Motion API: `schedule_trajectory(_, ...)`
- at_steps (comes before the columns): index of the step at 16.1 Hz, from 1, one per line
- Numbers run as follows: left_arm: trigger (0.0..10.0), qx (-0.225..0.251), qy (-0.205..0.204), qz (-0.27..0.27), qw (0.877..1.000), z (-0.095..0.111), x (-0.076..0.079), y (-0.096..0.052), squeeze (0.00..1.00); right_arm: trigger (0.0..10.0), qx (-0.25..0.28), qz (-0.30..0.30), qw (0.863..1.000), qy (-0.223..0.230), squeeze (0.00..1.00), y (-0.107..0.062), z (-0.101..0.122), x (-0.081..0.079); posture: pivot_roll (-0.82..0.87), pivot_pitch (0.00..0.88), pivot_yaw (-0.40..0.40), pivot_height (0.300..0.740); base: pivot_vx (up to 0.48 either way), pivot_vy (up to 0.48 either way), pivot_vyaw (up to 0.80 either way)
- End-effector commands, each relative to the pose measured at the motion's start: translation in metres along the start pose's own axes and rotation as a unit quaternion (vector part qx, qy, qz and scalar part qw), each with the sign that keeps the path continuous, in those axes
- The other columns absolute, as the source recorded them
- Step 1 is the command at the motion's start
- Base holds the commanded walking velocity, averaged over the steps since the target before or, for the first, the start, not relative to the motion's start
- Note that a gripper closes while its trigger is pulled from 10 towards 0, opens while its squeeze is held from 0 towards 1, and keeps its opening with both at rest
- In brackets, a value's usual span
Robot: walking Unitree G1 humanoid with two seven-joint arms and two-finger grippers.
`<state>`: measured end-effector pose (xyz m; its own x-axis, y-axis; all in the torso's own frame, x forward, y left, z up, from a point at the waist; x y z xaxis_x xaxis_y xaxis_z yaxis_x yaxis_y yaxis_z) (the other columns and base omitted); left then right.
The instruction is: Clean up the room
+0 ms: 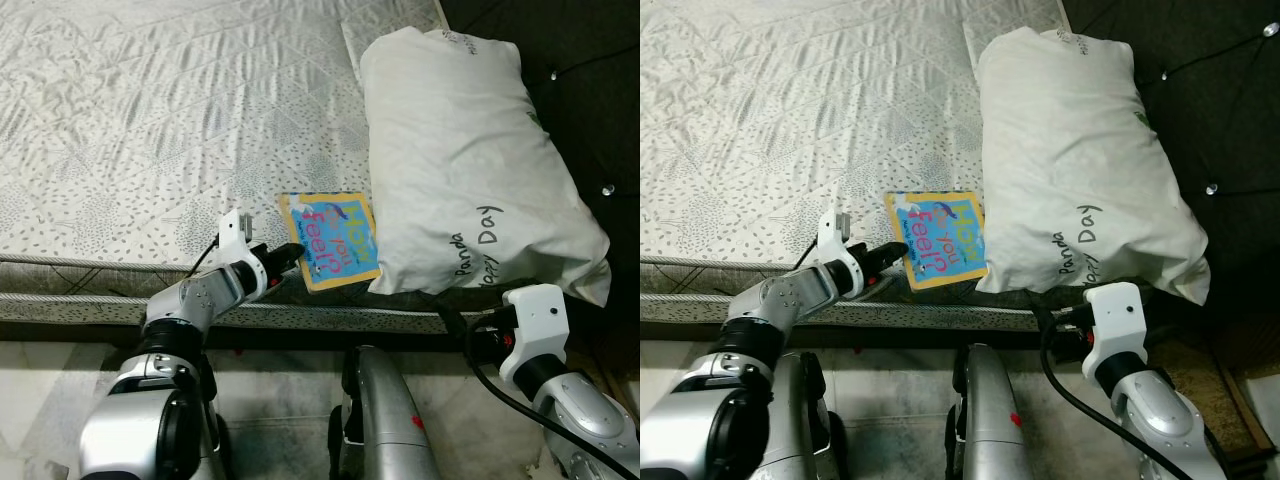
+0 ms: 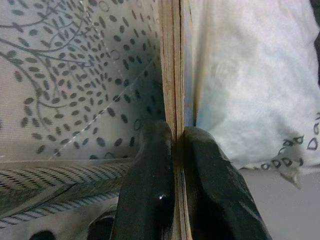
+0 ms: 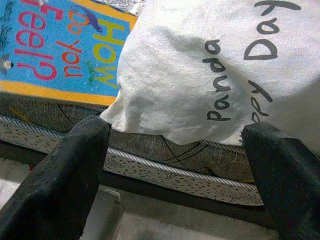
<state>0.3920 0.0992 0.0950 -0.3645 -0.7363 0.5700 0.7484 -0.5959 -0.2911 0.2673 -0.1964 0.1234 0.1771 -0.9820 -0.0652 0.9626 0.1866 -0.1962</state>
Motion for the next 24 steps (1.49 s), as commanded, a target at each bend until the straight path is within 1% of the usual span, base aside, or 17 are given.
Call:
schedule_trajectory(1,10.0,-0.035,0.001,0.01,0.999,-0.018,-0.008,-0.001,0.0,10.0,-0.005,-0.006,1.0,-0.002,0.0,-0.002,-0.003,0.002,-0.18,0.257,-0.137,0.57,0.0,0.0,0.0)
schedule_trajectory(2,10.0,-0.041,0.019,0.03,0.999,-0.017,-0.019,-0.007,0.0,10.0,-0.005,-0.007,1.0,-0.001,0.0,-0.002,-0.004,0.002,-0.17,0.257,-0.136,0.57,0.0,0.0,0.0)
schedule_trajectory(3,10.0,-0.041,0.023,0.035,0.998,-0.016,-0.023,-0.009,0.0,10.0,-0.005,-0.008,1.0,-0.001,0.0,-0.002,-0.004,0.003,-0.17,0.258,-0.134,0.57,0.0,0.0,0.0)
schedule_trajectory(5,10.0,-0.029,0.032,0.066,0.997,-0.007,-0.038,-0.018,0.0,10.0,-0.005,-0.01,1.0,-0.002,0.0,-0.003,-0.005,0.003,-0.17,0.257,-0.131,0.57,0.0,0.0,0.0)
schedule_trajectory(6,10.0,-0.02,0.045,0.094,0.994,-0.001,-0.049,-0.024,0.0,10.0,-0.004,-0.011,1.0,-0.002,0.0,-0.002,-0.005,0.003,-0.17,0.256,-0.131,0.57,0.0,0.0,0.0)
schedule_trajectory(9,10.0,-0.008,0.064,0.126,0.99,0.009,-0.062,-0.033,0.0,10.0,-0.003,-0.011,1.0,-0.002,0.0,-0.001,-0.005,0.003,-0.17,0.255,-0.134,0.57,0.0,0.0,0.0)
schedule_trajectory(10,10.0,0.008,0.074,0.147,0.986,0.02,-0.071,-0.041,0.0,10.0,-0.002,-0.011,1.0,-0.002,0.0,-0.001,-0.004,0.003,-0.17,0.255,-0.134,0.57,0.0,0.0,0.0)
schedule_trajectory(11,10.0,0.008,0.074,0.147,0.986,0.02,-0.071,-0.041,0.0,10.0,-0.002,-0.011,1.0,-0.002,0.0,-0.001,-0.004,0.003,-0.17,0.255,-0.134,0.57,0.0,0.0,0.0)
schedule_trajectory(13,10.0,0.015,0.091,0.168,0.982,0.029,-0.079,-0.049,0.0,10.0,-0.001,-0.011,1.0,-0.002,0.0,0.0,-0.004,0.003,-0.17,0.252,-0.136,0.57,0.0,0.0,0.0)
schedule_trajectory(14,10.0,0.012,0.112,0.18,0.977,0.034,-0.085,-0.055,0.12,10.0,0.001,-0.01,1.0,-0.002,0.0,0.001,-0.003,0.002,-0.17,0.249,-0.136,0.57,0.0,0.0,0.0)
schedule_trajectory(15,10.0,0.012,0.123,0.187,0.975,0.038,-0.088,-0.058,1.0,10.0,0.003,-0.01,1.0,-0.003,0.0,0.002,-0.002,0.002,-0.17,0.247,-0.136,0.57,0.0,0.0,0.0)
schedule_trajectory(17,10.0,0.013,0.15,0.211,0.966,0.044,-0.092,-0.06,1.0,10.0,0.005,-0.01,1.0,-0.003,0.0,0.004,-0.002,0.002,-0.17,0.241,-0.134,0.57,0.0,0.0,0.0)
schedule_trajectory(20,10.0,0.023,0.205,0.267,0.941,0.055,-0.101,-0.067,1.0,10.0,0.009,-0.01,1.0,-0.002,0.0,0.007,-0.001,0.001,-0.16,0.231,-0.132,0.57,0.0,0.0,0.0)
schedule_trajectory(22,10.0,0.035,0.221,0.292,0.93,0.061,-0.106,-0.073,1.0,10.0,0.012,-0.009,1.0,-0.001,0.0,0.01,0.0,0.0,-0.16,0.222,-0.13,0.57,0.0,0.0,0.0)
schedule_trajectory(24,10.0,0.057,0.224,0.315,0.921,0.07,-0.11,-0.08,1.0,10.0,0.015,-0.009,1.0,0.001,0.0,0.012,0.0,-0.001,-0.15,0.207,-0.124,0.57,0.0,0.0,0.0)
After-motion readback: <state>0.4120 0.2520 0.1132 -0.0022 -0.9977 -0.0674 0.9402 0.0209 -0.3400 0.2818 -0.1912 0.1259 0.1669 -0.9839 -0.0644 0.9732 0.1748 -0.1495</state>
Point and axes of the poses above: a point about 5 cm out from each wrist's last joint towards the gripper, its own y axis pointing out of the wrist towards the gripper, its own z axis along the axis of the wrist's last joint, x = y × z, the point moved 4 cm from there along y, pointing out of the wrist towards the gripper, and after that the axes turned 10 degrees about y, right-handed, at the moved point
